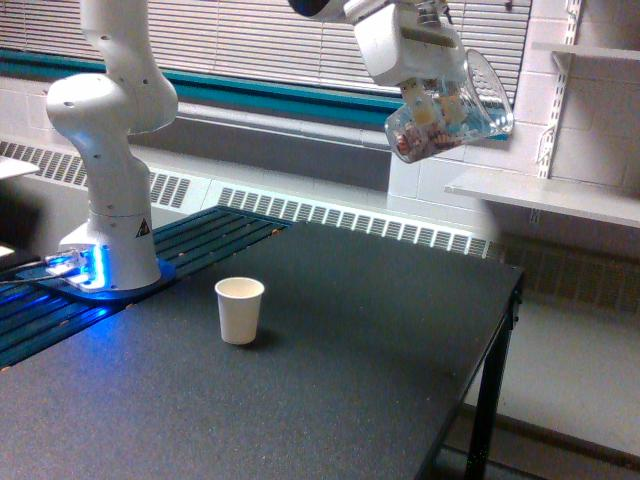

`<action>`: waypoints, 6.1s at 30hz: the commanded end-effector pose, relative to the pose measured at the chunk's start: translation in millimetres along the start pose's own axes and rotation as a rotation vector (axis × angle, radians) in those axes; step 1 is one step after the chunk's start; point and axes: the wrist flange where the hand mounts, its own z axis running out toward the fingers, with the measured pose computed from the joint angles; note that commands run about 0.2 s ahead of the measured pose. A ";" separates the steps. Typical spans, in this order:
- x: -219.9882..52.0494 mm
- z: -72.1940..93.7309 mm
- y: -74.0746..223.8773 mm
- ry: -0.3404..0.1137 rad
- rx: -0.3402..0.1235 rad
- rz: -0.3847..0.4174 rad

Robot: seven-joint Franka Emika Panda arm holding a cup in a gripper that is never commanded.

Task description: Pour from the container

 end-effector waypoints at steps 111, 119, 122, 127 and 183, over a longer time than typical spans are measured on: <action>-288.5 -2.5 216.6 -0.217 -0.477 -0.280; -293.4 -5.3 217.1 -0.226 -0.504 -0.259; -295.6 -6.4 217.4 -0.234 -0.512 -0.251; -298.9 -7.8 218.3 -0.243 -0.527 -0.247; -337.2 16.3 235.5 -0.363 -0.690 -0.327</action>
